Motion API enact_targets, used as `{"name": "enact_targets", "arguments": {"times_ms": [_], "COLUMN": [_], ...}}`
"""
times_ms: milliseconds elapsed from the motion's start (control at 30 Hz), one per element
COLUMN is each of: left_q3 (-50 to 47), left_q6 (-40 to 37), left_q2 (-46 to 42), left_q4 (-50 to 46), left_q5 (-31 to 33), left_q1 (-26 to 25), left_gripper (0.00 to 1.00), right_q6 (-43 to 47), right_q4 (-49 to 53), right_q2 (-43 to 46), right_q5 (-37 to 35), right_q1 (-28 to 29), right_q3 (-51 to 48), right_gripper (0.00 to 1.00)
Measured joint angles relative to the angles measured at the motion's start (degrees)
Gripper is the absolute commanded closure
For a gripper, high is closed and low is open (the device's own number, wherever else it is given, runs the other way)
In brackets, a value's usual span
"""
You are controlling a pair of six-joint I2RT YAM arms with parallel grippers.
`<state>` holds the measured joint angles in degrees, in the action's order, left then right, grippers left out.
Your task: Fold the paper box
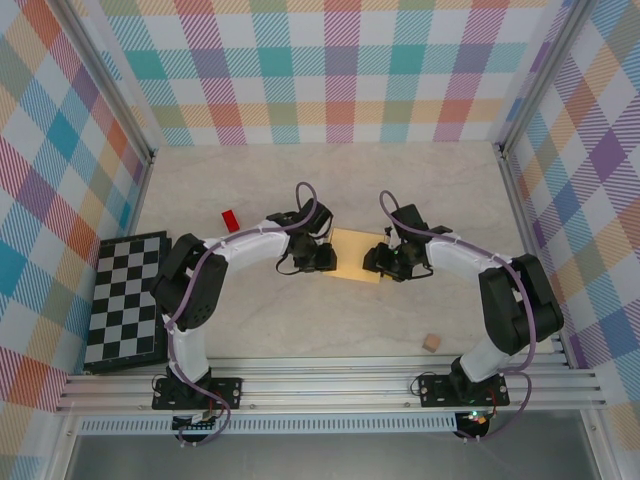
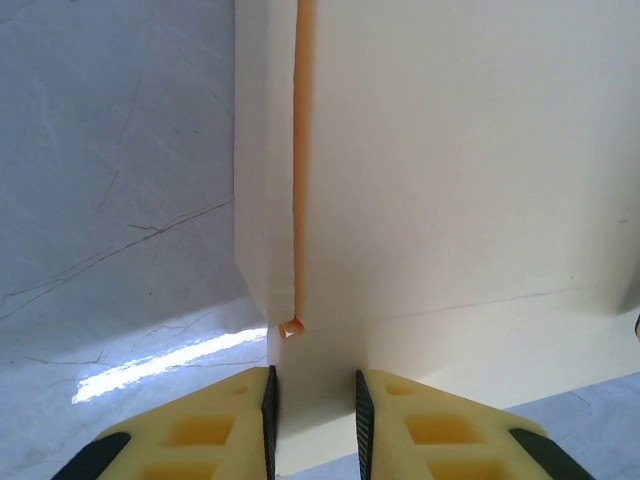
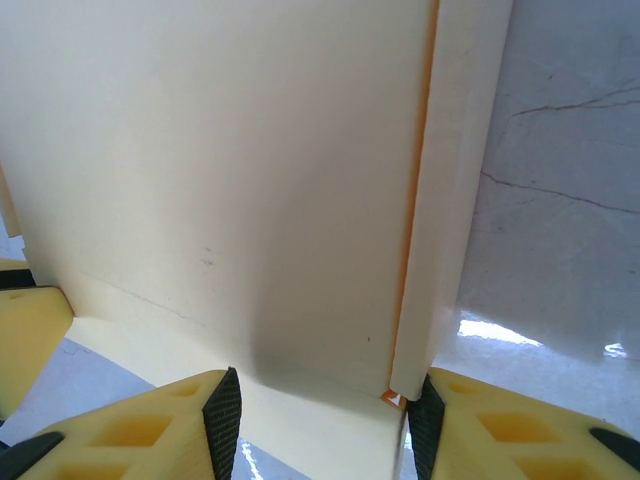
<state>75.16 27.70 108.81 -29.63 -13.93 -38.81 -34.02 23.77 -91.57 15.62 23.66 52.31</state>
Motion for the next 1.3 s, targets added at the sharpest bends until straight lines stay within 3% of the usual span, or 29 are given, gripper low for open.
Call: {"name": "enact_targets", "arguments": {"times_ms": [433, 767, 1167, 1300], "left_q3": [-2.4, -2.2, -0.4, 0.0], "left_q6": [-4.9, -8.3, -8.4, -9.0], "left_q2": [0.3, 0.3, -0.7, -4.8], "left_q4": [4.3, 4.0, 1.7, 0.9], "left_q5": [1.0, 4.9, 6.4, 6.8], "left_q1": [0.0, -0.1, 0.0, 0.6], "left_gripper": [0.75, 0.72, 0.50, 0.47], "right_q6": [4.1, 9.5, 27.8, 39.4], "right_q4": [0.7, 5.6, 7.2, 1.9], "right_q2": [-3.3, -3.2, 4.3, 10.8], "right_q5": [-1.2, -4.7, -8.7, -8.1], "right_q1": [-0.1, -0.5, -0.5, 0.9], "right_q3": [1.4, 5.6, 10.0, 4.1], "right_gripper": [0.50, 0.42, 0.39, 0.38]}}
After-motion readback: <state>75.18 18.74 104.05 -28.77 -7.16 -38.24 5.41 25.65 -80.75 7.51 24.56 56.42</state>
